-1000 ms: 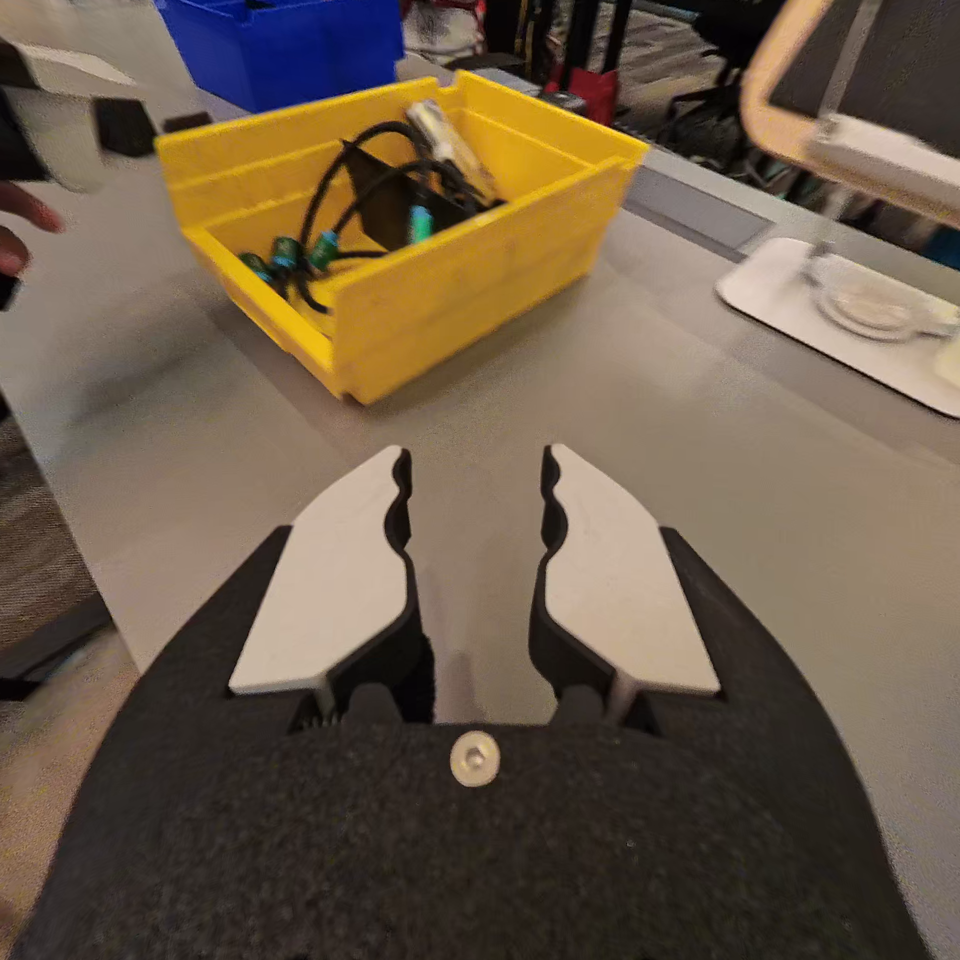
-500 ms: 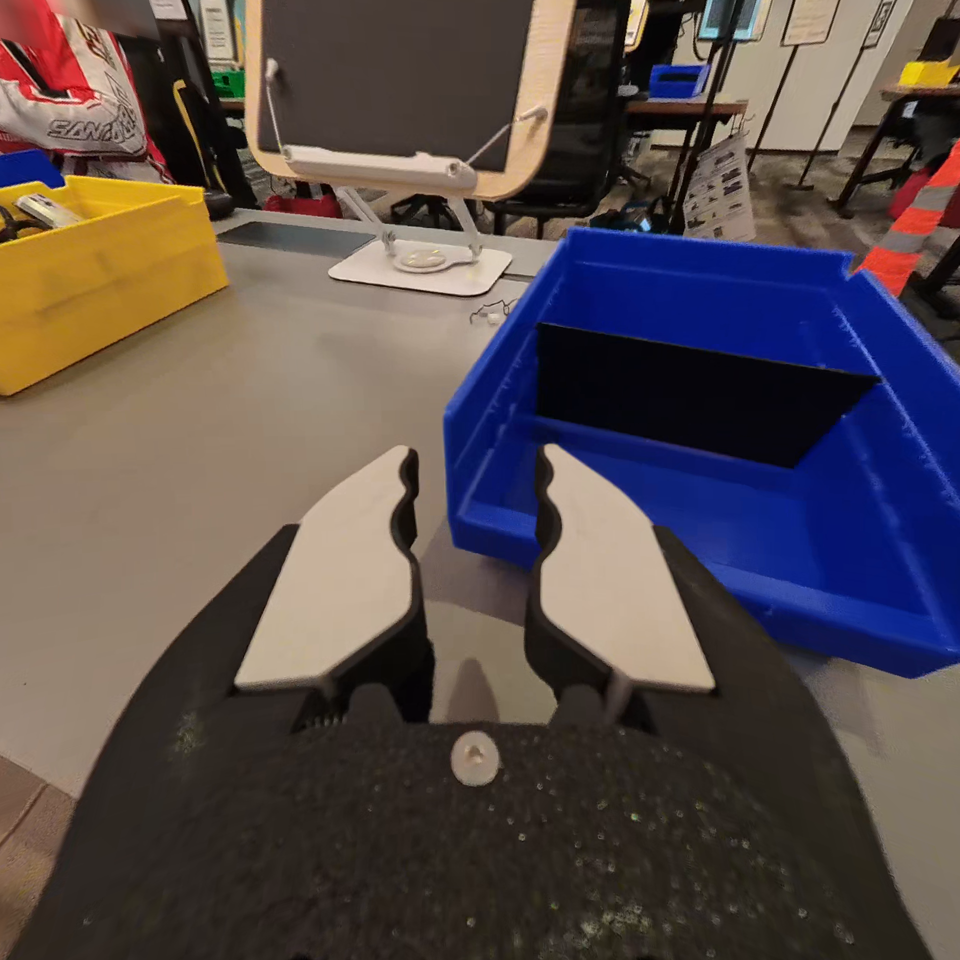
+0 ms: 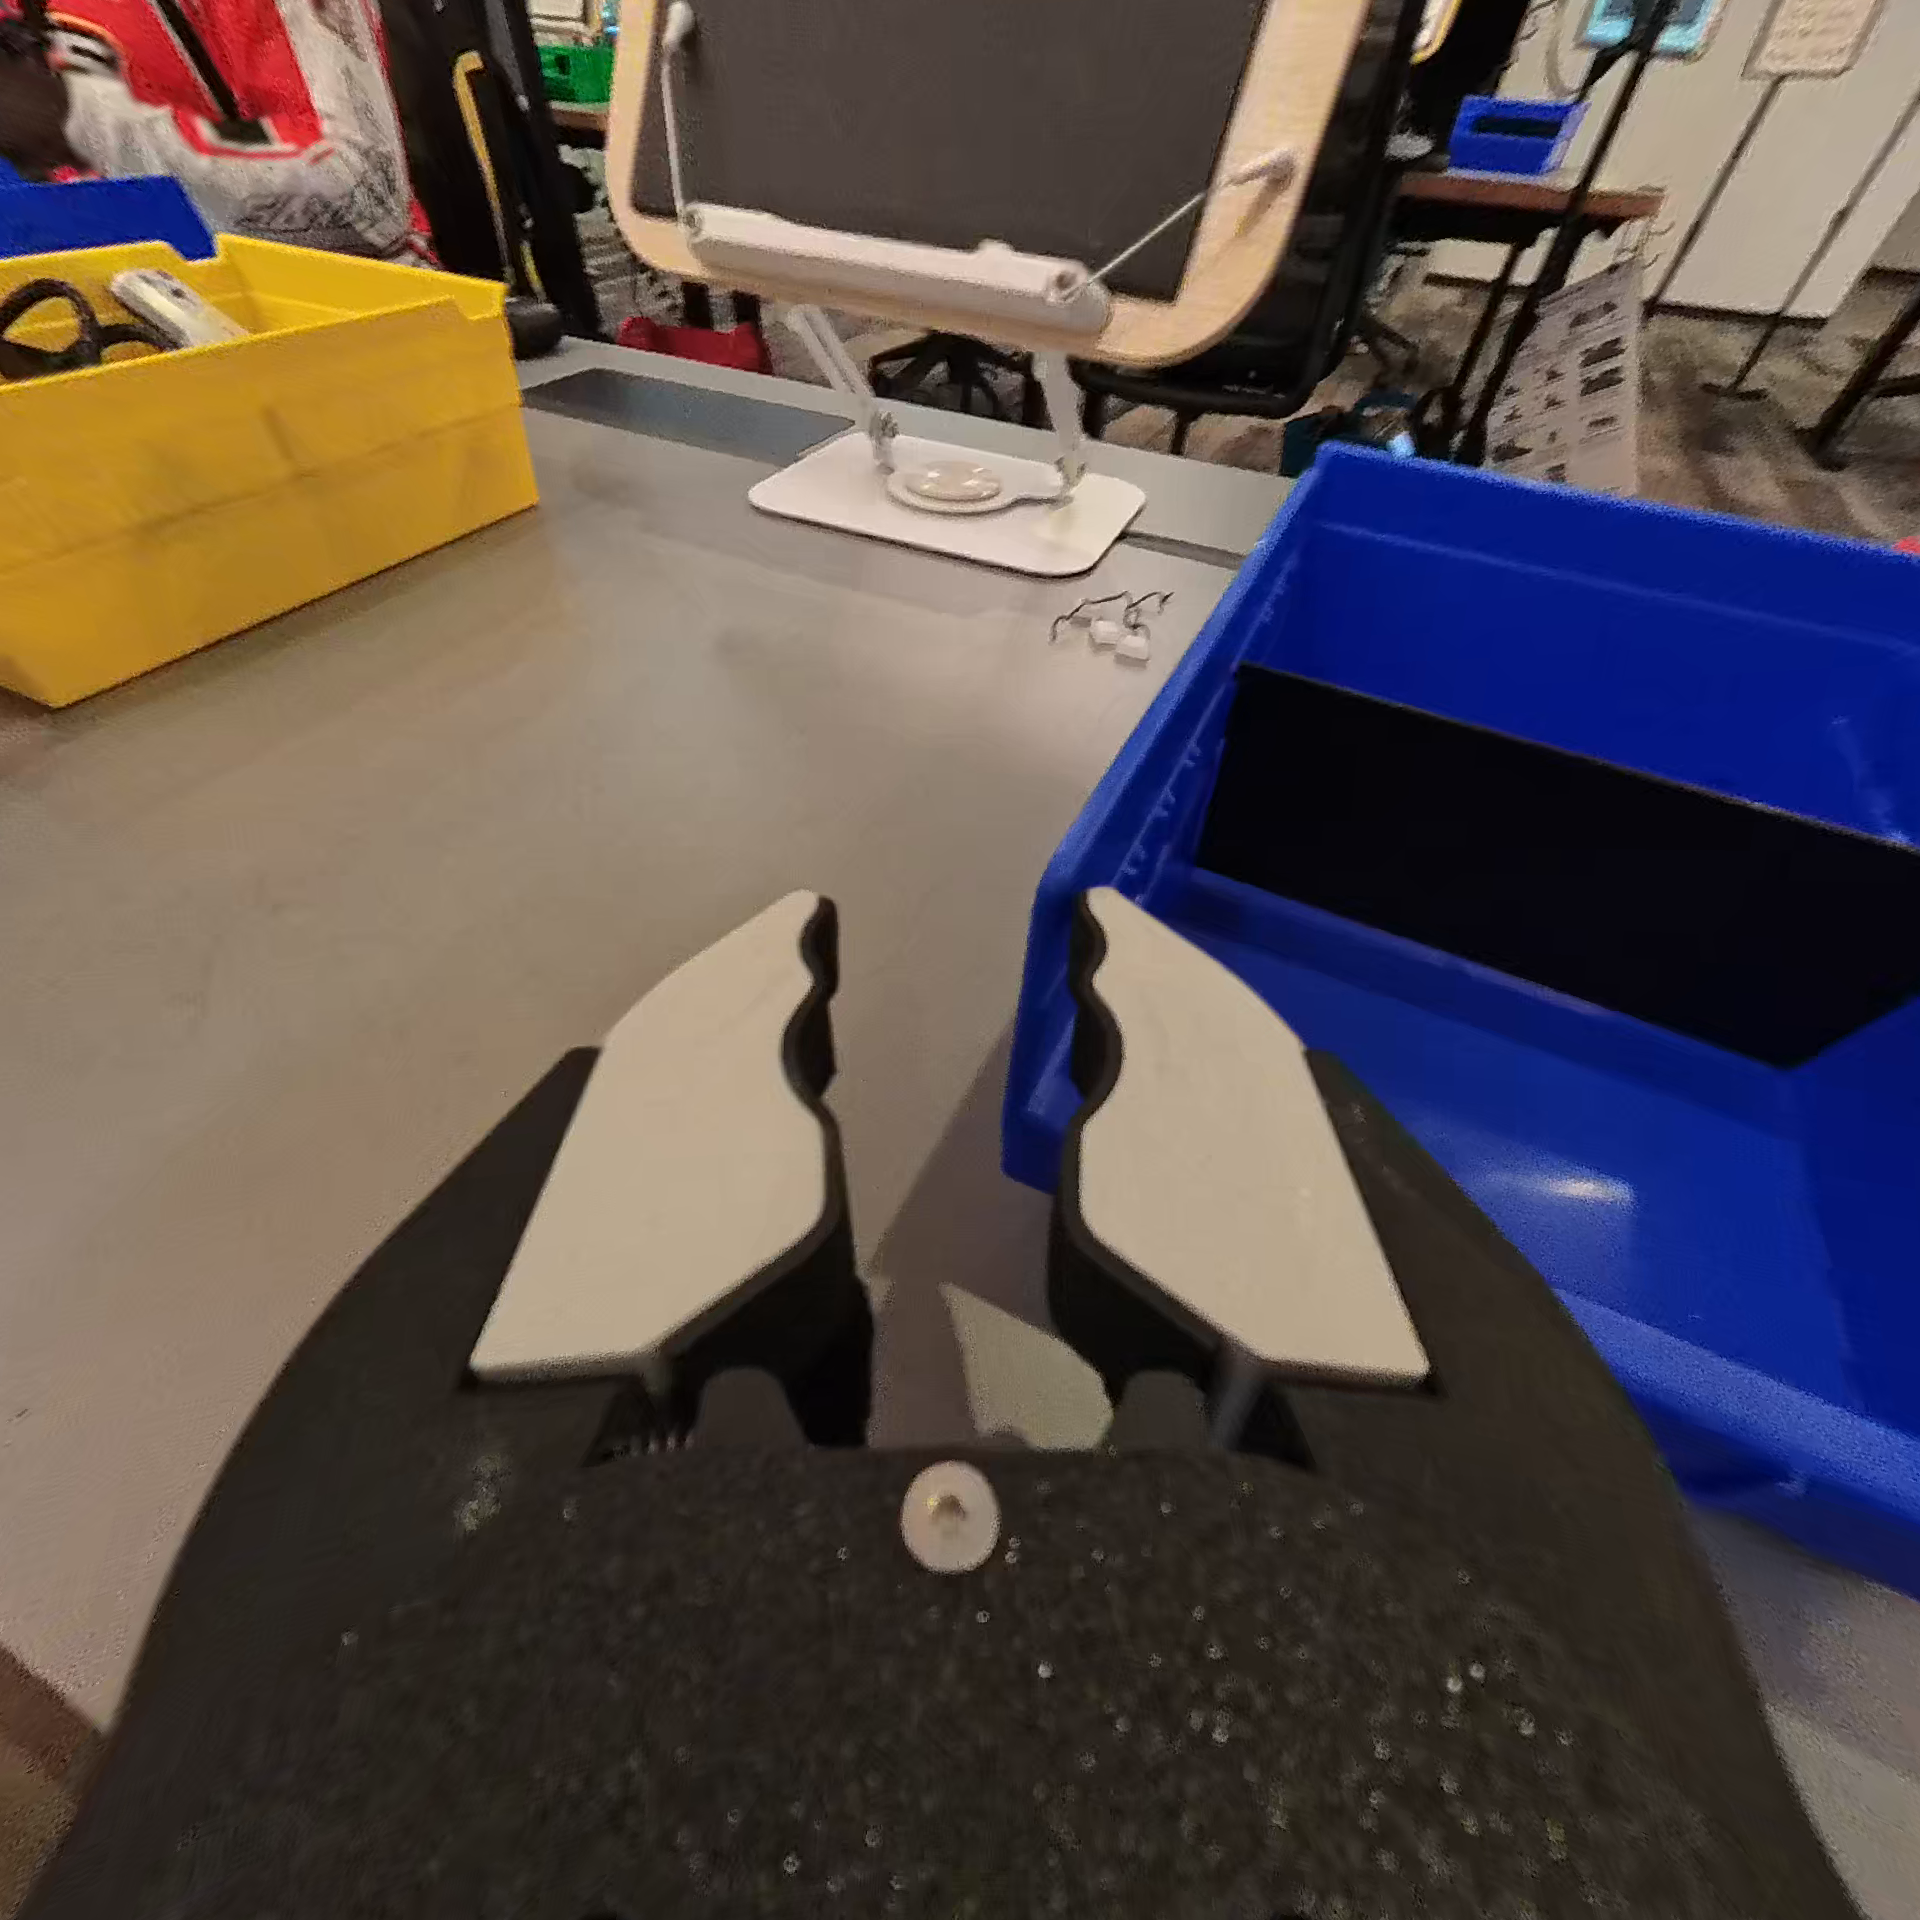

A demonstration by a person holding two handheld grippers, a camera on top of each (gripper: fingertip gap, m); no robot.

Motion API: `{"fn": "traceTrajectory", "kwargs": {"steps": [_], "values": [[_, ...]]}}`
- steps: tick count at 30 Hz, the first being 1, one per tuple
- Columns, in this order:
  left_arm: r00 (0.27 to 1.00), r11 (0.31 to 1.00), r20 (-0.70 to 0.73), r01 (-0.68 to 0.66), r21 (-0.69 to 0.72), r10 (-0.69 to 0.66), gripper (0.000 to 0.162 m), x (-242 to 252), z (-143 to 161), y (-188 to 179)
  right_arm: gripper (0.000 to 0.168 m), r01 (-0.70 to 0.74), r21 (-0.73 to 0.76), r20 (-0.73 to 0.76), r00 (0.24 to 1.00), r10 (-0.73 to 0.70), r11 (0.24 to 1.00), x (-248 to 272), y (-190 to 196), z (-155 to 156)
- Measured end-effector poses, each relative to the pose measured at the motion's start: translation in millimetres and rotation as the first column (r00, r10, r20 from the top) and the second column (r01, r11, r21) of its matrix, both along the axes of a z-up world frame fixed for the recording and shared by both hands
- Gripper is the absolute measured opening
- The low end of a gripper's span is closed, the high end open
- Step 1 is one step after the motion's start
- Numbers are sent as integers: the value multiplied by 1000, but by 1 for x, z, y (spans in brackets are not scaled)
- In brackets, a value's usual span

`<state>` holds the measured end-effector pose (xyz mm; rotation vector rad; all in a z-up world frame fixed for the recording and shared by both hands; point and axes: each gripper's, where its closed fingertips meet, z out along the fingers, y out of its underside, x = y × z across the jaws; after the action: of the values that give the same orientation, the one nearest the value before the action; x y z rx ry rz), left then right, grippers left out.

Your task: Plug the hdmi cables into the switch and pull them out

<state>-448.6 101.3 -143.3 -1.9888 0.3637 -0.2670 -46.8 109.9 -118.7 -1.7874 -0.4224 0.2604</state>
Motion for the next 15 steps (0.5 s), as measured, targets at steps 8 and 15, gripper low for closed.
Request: {"fn": "traceTrajectory", "kwargs": {"steps": [8,15], "values": [[1000,1000,8,-15,-6,15,30,-8,0,-1,43,-21,85,5,1000,20,996,-4,-5,15],[1000,1000,-7,-9,-24,9,30,-9,-4,2,49,-182,90,8,983,182,979,-35,-22,14]]}}
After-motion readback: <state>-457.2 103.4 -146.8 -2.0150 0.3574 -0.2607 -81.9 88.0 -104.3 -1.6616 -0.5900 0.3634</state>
